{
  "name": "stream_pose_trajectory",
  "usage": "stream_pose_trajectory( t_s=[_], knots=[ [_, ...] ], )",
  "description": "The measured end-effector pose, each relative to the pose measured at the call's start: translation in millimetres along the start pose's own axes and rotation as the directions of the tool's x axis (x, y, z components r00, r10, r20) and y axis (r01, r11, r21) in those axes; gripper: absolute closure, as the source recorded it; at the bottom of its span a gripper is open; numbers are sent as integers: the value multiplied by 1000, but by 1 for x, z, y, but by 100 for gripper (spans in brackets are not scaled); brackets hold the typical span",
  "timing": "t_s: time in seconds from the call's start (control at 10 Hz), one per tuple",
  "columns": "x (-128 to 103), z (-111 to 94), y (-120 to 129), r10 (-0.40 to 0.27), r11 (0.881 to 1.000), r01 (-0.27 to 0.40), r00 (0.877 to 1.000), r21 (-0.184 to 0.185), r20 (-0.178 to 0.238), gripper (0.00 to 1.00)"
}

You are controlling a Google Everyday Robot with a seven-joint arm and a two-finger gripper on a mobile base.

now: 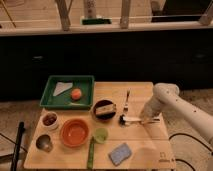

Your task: Place brush in plastic cup

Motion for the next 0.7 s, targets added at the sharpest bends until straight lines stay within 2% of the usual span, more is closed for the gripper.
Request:
stream_pose_trajectory(
  t_s=[0.1, 0.2, 0.7],
  knots=[
    [-2, -1, -1, -21, 1000, 21, 1000, -1, 13, 94],
    [-2, -2, -2, -23, 1000, 23, 1000, 0, 14, 98],
    [-7, -27, -9, -57, 998, 56, 998, 37, 23, 100]
  ],
)
